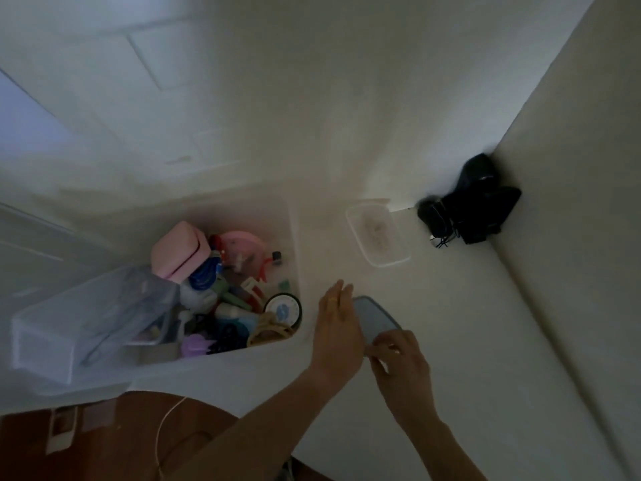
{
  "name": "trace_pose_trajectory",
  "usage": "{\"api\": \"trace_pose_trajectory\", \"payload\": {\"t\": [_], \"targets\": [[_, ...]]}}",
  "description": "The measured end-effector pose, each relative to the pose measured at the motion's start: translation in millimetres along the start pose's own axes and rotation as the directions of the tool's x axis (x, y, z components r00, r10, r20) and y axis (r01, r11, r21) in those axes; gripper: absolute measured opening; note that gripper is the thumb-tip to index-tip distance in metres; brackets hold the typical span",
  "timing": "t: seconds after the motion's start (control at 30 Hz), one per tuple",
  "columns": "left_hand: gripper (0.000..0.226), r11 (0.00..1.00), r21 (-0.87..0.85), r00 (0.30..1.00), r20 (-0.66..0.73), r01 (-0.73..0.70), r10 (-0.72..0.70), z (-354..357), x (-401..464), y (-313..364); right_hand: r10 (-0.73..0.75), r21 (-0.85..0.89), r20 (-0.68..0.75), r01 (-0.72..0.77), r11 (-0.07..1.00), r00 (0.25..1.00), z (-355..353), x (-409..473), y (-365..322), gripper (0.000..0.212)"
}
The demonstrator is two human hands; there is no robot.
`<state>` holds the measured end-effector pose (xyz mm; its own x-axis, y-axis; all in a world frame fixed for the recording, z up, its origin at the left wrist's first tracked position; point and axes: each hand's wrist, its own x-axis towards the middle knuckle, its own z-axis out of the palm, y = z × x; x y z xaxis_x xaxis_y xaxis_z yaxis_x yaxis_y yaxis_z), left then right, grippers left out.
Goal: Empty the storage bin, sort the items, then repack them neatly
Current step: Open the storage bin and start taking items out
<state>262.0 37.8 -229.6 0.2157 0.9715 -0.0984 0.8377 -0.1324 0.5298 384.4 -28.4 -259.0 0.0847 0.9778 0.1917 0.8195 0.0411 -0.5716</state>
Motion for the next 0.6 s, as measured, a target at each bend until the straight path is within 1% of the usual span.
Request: {"api": "trace_pose_trajectory", "payload": {"t": [0.07, 0.1, 0.13, 0.2, 0.23, 0.27, 0.3, 0.33, 0.37, 0.43, 0.47, 0.53, 0.6], "targets": [[0.070, 0.991, 0.120, 0.998, -0.031, 0.063, -0.060, 15.7, 23.7, 2.1, 0.137, 0.038, 0.038, -0.138, 0.990, 0.990, 18.0, -3.9, 1.6, 0.023], [0.070, 0.979, 0.186, 0.996, -0.043, 0.086, -0.080, 21.6, 33.8, 3.2, 0.204, 0.085, 0.036, -0.206, 0.975, 0.978, 25.1, -6.2, 3.3, 0.022], [0.068, 0.958, 0.271, 0.995, -0.017, 0.096, -0.095, 29.6, 43.6, 1.6, 0.264, 0.137, 0.039, -0.267, 0.954, 0.964, 32.7, -7.6, 6.0, 0.023], [0.063, 0.911, 0.397, 0.990, 0.025, 0.116, -0.137, 43.8, 59.4, -9.0, 0.392, 0.261, 0.108, -0.407, 0.875, 0.914, 42.4, -8.0, 8.6, 0.030], [0.061, 0.891, 0.435, 0.987, 0.030, 0.132, -0.161, 46.7, 65.5, -14.9, 0.465, 0.350, 0.169, -0.494, 0.796, 0.869, 46.5, -6.6, 11.0, 0.033], [0.057, 0.874, 0.467, 0.986, 0.026, 0.134, -0.166, 49.8, 70.4, -21.2, 0.542, 0.479, 0.237, -0.582, 0.657, 0.806, 50.3, -4.3, 12.3, 0.036], [0.049, 0.848, 0.518, 0.988, 0.031, 0.112, -0.149, 52.7, 73.8, -27.3, 0.600, 0.613, 0.313, -0.639, 0.464, 0.736, 52.1, -1.5, 12.3, 0.036], [0.039, 0.825, 0.560, 0.993, 0.019, 0.083, -0.112, 54.8, 76.1, -32.7, 0.646, 0.697, 0.369, -0.659, 0.284, 0.668, 54.1, 1.1, 13.9, 0.035], [0.033, 0.822, 0.567, 0.997, 0.027, 0.050, -0.079, 52.9, 74.4, -35.9, 0.683, 0.721, 0.392, -0.667, 0.188, 0.616, 54.5, 4.9, 14.3, 0.034], [0.037, 0.824, 0.567, 1.000, 0.009, 0.008, -0.016, 47.2, 70.6, -37.8, 0.743, 0.734, 0.390, -0.671, 0.106, 0.544, 57.9, 7.6, 16.7, 0.033], [0.037, 0.823, 0.568, 0.999, -0.037, -0.001, 0.027, 44.3, 70.8, -35.6, 0.778, 0.734, 0.370, -0.674, 0.090, 0.507, 61.8, 7.7, 18.6, 0.034], [0.034, 0.812, 0.583, 0.988, -0.112, -0.020, 0.104, 39.4, 61.1, -31.7, 0.838, 0.709, 0.341, -0.702, 0.067, 0.425, 68.1, 6.9, 17.6, 0.042], [0.026, 0.812, 0.583, 0.980, -0.140, -0.033, 0.140, 36.0, 50.8, -27.8, 0.866, 0.673, 0.342, -0.738, 0.044, 0.365, 72.1, 8.8, 11.1, 0.049]]}}
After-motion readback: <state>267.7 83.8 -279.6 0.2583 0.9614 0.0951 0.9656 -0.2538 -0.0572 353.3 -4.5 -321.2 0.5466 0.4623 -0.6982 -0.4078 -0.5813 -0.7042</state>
